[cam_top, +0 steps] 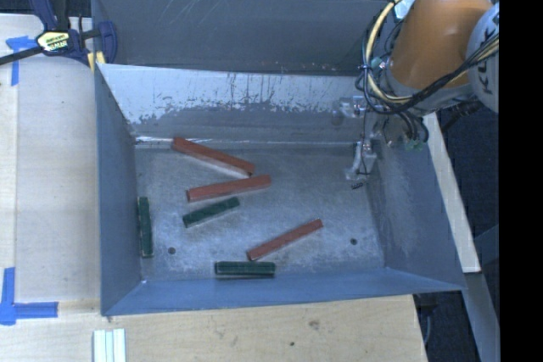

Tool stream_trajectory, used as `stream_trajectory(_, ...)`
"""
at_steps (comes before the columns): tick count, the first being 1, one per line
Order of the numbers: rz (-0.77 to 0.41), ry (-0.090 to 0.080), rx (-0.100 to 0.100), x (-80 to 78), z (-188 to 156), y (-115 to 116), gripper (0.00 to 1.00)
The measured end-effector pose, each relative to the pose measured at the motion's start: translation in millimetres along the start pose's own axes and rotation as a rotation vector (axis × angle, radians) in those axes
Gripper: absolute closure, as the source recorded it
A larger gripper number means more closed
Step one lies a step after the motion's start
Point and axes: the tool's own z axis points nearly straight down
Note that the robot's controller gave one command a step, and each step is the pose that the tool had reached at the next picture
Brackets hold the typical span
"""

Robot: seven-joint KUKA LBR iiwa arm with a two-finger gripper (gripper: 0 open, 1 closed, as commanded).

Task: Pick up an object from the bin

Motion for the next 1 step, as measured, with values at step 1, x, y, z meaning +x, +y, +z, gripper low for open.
stream_trajectory(1, -0.121, -0.002, 0.000, 43.6, 61.4, 41.6, 0.00)
